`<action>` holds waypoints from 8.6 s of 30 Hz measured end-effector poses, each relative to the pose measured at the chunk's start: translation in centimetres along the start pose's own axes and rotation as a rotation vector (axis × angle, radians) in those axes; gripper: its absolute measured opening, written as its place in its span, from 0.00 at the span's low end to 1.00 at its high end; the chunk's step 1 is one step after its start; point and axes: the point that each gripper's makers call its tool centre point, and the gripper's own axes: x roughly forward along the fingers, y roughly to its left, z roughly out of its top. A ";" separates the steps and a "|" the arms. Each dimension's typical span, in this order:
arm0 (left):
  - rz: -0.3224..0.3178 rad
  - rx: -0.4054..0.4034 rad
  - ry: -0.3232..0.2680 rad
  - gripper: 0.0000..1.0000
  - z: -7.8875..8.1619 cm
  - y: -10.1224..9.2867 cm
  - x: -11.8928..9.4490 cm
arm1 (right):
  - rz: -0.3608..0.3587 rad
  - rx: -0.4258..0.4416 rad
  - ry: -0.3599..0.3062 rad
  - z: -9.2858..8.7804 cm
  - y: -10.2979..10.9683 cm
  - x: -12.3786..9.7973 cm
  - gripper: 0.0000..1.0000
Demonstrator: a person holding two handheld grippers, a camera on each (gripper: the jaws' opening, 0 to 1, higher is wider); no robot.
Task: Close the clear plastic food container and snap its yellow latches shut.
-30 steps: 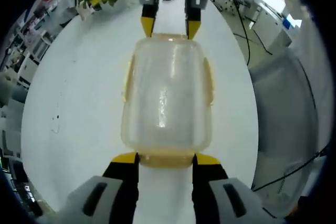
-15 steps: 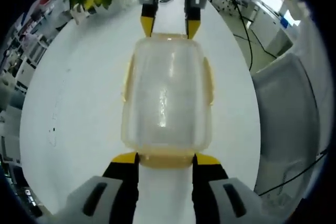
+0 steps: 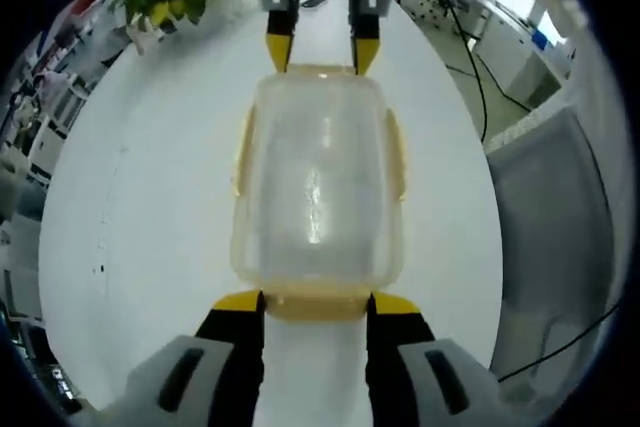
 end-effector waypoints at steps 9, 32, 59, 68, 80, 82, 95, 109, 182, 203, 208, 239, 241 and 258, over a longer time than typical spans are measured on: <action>-0.011 0.022 0.010 0.34 2.3 0.1 0.7 | -0.011 0.027 0.013 -2.3 0.0 -0.7 0.37; -0.033 0.028 0.058 0.34 2.2 0.0 2.4 | 0.015 0.021 0.059 -3.3 -0.1 1.1 0.37; -0.016 0.054 0.107 0.35 1.7 0.0 3.3 | 0.030 0.059 0.066 -4.2 0.2 1.7 0.39; -0.041 -0.095 0.164 0.32 -1.1 -1.0 4.4 | 0.094 0.303 0.071 -7.0 2.5 3.6 0.38; -0.152 -0.925 -0.262 0.41 1.0 -1.0 0.1 | 0.068 0.838 -0.106 -9.6 2.2 1.2 0.38; -0.159 -1.016 -0.306 0.46 1.4 -1.0 -0.8 | 0.083 0.974 -0.180 -8.9 1.7 0.0 0.39; -0.225 -1.355 -0.446 0.40 4.6 -0.4 -0.5 | 0.246 1.344 -0.568 -2.0 -0.8 -2.7 0.35; -0.150 -1.281 -0.288 0.33 3.7 -0.4 1.6 | 0.152 1.184 -0.326 -2.4 -0.1 0.8 0.28; -0.090 -1.108 -0.160 0.25 2.5 -1.2 2.2 | 0.118 1.173 -0.272 -2.5 0.3 0.6 0.27; 0.249 -0.394 -0.036 0.15 6.0 -0.6 1.5 | -0.262 0.436 0.045 -0.2 -0.4 -0.1 0.24; 0.279 -0.348 -0.024 0.06 6.1 -0.8 1.6 | -0.231 0.409 0.061 0.3 0.0 0.3 0.12; 0.145 -0.415 -0.416 0.00 10.2 -5.4 2.9 | -0.292 0.508 -0.321 5.2 -5.3 -0.3 0.00; 0.155 -0.406 -0.424 0.00 10.1 -5.5 2.9 | -0.293 0.512 -0.323 5.2 -5.6 -0.2 0.00; 0.144 -0.440 -0.469 0.00 9.9 -5.5 2.9 | -0.322 0.545 -0.288 3.7 -7.2 1.6 0.00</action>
